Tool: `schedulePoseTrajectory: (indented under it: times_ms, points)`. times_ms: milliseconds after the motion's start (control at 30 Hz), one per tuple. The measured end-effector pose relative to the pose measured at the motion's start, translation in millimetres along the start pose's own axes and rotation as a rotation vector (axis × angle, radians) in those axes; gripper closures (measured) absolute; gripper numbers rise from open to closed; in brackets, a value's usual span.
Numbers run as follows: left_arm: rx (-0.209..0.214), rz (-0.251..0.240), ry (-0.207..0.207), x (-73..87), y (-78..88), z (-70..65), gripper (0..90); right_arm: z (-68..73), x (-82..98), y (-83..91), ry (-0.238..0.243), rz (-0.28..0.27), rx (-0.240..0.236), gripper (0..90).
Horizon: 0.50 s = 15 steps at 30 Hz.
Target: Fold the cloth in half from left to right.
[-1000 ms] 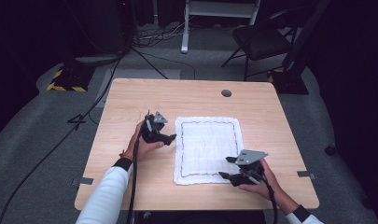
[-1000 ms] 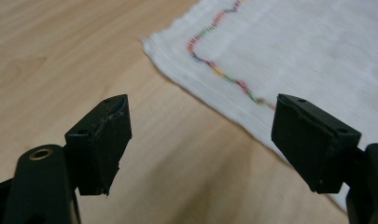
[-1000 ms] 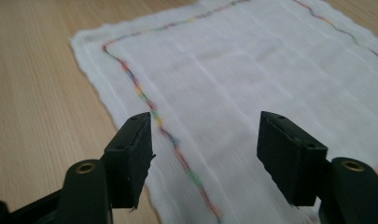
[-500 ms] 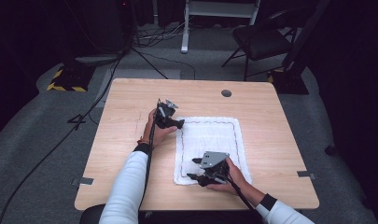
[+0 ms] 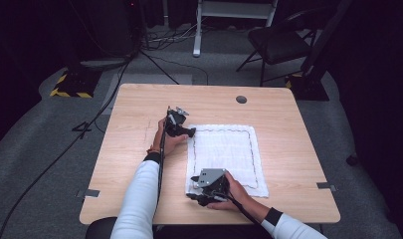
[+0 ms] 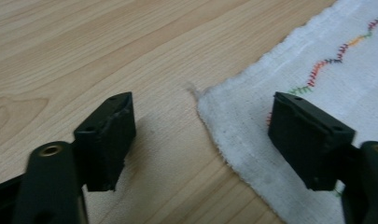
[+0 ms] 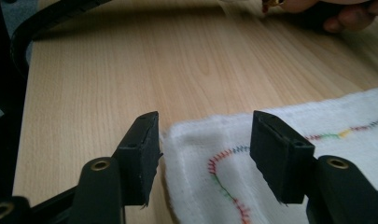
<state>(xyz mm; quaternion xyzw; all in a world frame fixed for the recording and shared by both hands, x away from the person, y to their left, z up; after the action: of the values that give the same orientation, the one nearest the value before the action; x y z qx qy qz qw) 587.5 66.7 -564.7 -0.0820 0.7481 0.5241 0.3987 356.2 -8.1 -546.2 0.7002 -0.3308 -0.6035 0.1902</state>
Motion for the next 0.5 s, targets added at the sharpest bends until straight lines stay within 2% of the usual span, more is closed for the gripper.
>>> schedulePoseTrajectory:
  times_ms: [100,167,233,300,433,500]
  points:
    - [0.026,-0.002,-0.016,0.5,2.1,-2.4,36.2,2.8,-0.2,-8.3,0.012,0.031,0.021,43.4]
    - [0.034,-0.007,-0.016,0.7,3.3,-2.6,44.5,1.8,1.5,-12.8,-0.006,0.040,0.027,46.7]
    - [0.049,-0.012,-0.030,2.0,5.2,-2.8,52.9,0.3,3.7,-14.5,-0.034,0.041,0.027,53.8]
    - [0.068,-0.018,-0.023,3.0,5.7,-6.2,59.1,-0.2,4.6,-13.4,-0.037,0.045,0.024,60.9]
    - [0.106,-0.008,-0.038,4.1,6.7,-10.0,74.8,-2.6,5.6,-13.0,-0.039,0.053,0.050,75.9]
    - [0.127,-0.007,-0.035,4.6,7.0,-10.4,79.4,-4.8,6.4,-12.9,-0.046,0.053,0.056,80.9]
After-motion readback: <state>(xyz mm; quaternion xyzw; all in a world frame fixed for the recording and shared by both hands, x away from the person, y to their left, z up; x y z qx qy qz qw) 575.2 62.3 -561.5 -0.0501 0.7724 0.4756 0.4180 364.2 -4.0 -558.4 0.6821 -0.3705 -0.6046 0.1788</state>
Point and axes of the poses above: each handheld gripper's, and its own axes: y roughly backward along the jaws, x roughly out of its underside, z roughly to its left, the point moved 9 cm from there along -y, roughly forward along the jaws, and after that the axes turned 8 degrees about y, right-handed, at the moved point
